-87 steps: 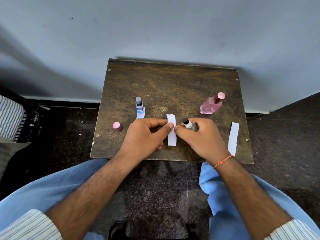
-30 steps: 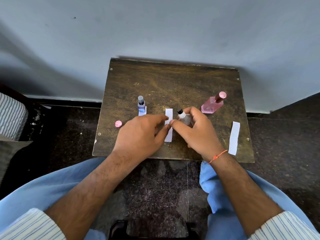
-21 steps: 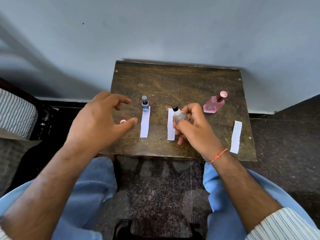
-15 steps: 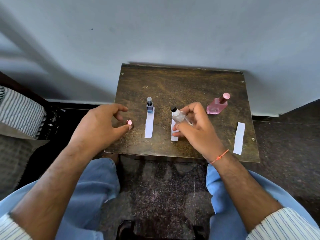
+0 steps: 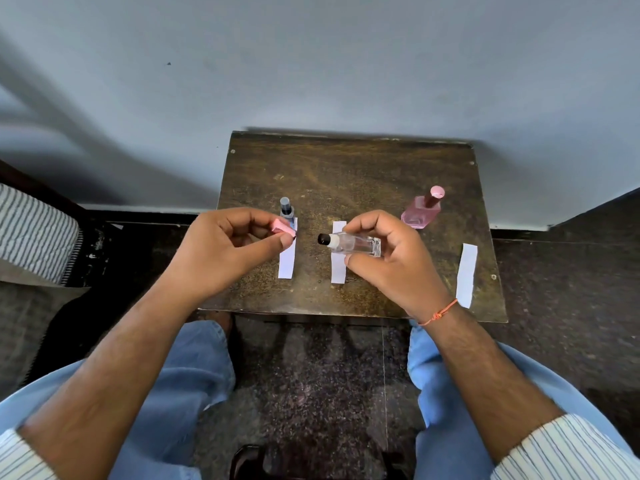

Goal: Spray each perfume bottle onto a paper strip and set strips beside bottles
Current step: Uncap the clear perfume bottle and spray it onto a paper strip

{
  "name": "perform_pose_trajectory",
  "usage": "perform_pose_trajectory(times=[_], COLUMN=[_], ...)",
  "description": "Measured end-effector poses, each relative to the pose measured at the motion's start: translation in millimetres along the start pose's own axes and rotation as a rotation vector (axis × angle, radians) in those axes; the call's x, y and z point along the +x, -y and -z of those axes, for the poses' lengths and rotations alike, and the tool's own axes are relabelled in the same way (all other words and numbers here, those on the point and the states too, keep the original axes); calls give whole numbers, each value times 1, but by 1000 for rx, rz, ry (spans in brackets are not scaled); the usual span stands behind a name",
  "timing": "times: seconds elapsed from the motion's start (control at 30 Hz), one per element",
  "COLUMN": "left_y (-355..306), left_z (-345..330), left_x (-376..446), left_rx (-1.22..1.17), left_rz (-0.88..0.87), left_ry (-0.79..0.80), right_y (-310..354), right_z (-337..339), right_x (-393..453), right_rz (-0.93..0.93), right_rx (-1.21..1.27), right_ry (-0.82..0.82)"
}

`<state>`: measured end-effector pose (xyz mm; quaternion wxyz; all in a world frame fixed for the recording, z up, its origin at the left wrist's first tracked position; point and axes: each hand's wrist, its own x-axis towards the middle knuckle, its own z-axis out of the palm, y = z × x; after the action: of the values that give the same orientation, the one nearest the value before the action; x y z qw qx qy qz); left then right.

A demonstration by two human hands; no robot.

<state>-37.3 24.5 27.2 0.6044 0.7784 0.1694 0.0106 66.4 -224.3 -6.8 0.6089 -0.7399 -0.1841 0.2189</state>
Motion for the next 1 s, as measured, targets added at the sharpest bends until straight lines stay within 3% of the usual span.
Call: perform_pose_trajectory(times=[0.23,0.6,0.8,1.0], left_y=[1,6,1,8], left_z=[-28,-33,-30,-31], left_x=[1,4,4,3], left_rx=[-183,-99,-16,12], left_rz=[-98,-36,-76,-160], left_ry=[46,98,117,116], right_y=[-5,0,2,1], right_z=[9,9,14,17], right_x=[-3,-4,-4,-3], right_rz=[32,88,157,104], right_rx=[-83,-132,-192,-124], right_ry=[-13,44,57,116])
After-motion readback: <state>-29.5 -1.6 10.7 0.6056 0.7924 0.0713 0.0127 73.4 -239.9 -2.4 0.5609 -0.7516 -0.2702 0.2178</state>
